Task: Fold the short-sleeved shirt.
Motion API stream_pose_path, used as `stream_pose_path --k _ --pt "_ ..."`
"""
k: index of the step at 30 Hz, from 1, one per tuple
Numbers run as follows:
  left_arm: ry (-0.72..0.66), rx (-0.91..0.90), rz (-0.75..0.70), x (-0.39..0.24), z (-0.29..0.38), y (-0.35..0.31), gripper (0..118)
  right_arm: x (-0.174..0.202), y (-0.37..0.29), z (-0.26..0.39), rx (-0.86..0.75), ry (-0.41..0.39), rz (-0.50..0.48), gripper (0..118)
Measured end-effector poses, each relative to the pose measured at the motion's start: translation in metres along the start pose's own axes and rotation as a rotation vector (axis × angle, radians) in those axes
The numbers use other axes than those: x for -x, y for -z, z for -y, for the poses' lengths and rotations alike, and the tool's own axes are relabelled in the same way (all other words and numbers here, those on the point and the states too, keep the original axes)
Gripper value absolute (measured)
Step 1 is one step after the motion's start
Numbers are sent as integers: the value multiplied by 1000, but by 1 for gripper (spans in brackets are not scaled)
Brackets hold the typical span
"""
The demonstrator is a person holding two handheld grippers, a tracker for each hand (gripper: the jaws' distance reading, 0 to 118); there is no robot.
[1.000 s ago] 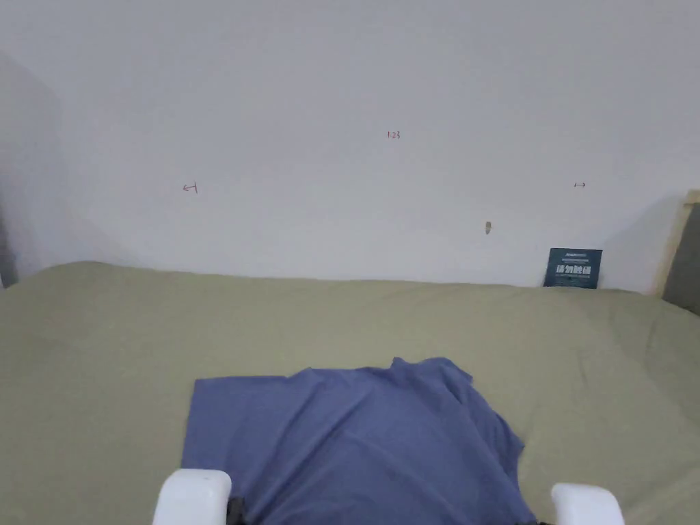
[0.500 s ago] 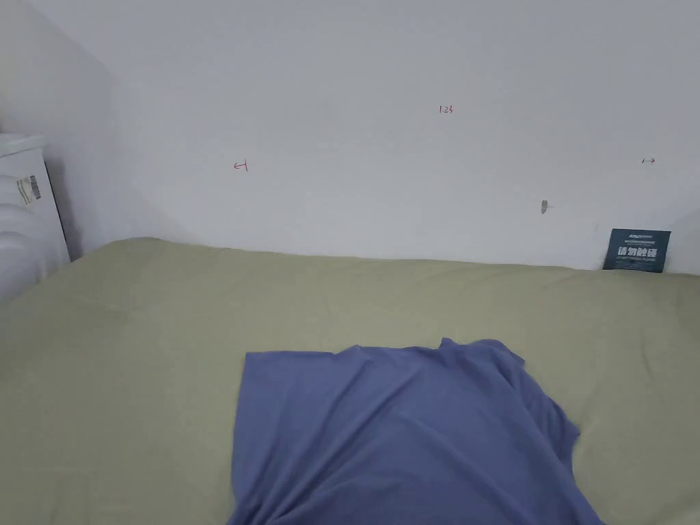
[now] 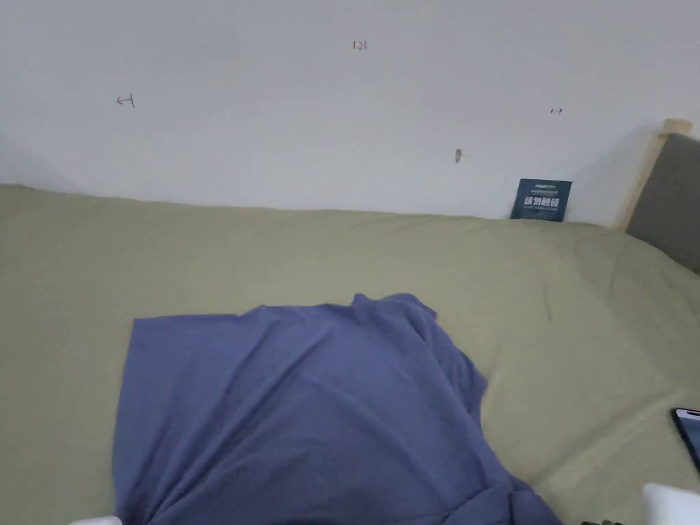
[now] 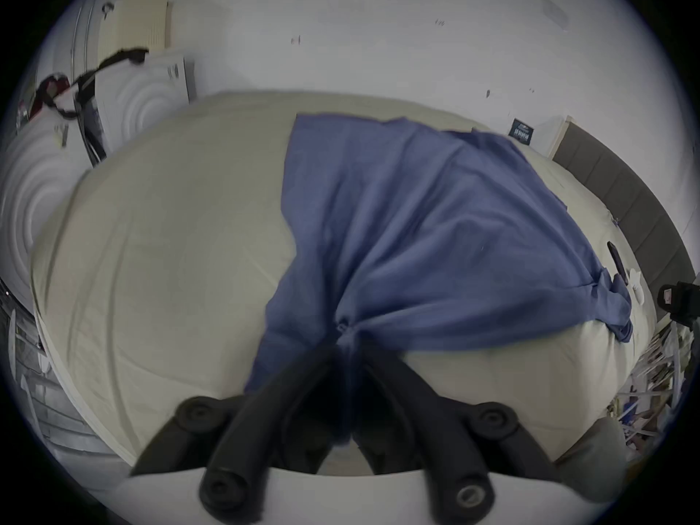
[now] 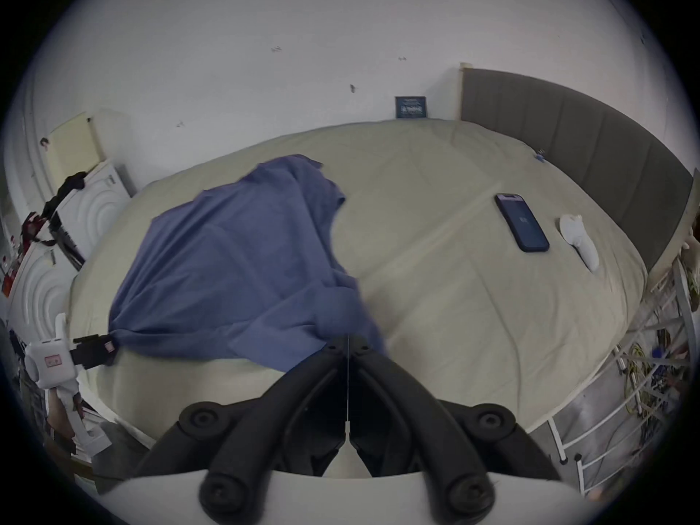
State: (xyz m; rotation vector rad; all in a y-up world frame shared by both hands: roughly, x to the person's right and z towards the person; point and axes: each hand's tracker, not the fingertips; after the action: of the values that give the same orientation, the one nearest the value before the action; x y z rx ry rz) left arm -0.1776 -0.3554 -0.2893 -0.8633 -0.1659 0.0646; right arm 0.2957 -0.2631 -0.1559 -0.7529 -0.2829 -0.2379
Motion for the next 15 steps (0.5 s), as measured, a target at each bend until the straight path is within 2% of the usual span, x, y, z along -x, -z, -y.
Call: stream_pose_path --k 1,2,3,4,5,7,10,11,12,13,15 --pt "0 -2 19 2 0 -4 3 -4 4 -2 4 2 4 2" --pt "5 -9 26 1 -1 -7 3 -10 10 -3 22 -1 0 12" --pt "11 -12 24 0 -2 -9 3 -13 19 -6 66 -16 -8 36" --pt "25 -2 39 1 -6 -10 3 -15 28 -9 106 -32 -16 69" --pt "40 -5 40 1 -8 -12 3 -16 37 -11 156 -44 -32 94" --pt "63 -11 40 -1 -12 -15 3 -13 54 -14 223 -66 -100 92" --pt "65 -13 41 1 -14 -14 3 0 80 -14 234 -151 -127 92" --pt "62 -11 42 0 -14 -14 3 5 89 -13 251 -168 -118 83" --pt "59 -6 45 1 -13 -13 3 11 94 -11 265 -206 -97 54" --pt "61 -3 46 3 -12 -12 3 16 95 -9 234 -238 -68 6" --pt "70 11 52 3 -11 -11 3 21 93 -9 192 -320 -28 6"
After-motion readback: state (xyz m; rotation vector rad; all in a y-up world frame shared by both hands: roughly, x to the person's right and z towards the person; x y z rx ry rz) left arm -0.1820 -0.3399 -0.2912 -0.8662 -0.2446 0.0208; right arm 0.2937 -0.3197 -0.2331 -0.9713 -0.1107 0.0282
